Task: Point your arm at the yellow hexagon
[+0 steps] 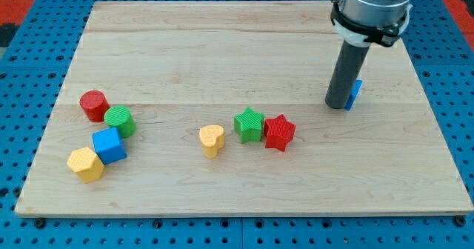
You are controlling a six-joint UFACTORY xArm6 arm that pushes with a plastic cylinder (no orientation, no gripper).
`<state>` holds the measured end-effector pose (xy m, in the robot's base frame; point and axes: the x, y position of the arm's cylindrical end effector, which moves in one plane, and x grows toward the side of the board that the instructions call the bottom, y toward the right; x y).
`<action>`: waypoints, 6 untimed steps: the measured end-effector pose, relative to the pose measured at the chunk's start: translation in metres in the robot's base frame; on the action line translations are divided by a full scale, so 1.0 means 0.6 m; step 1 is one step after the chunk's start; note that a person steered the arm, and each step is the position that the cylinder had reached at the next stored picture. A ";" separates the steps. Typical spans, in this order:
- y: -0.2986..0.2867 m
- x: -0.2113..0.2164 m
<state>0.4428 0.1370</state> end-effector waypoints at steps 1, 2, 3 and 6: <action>-0.195 -0.034; -0.383 -0.030; -0.397 0.049; -0.548 0.250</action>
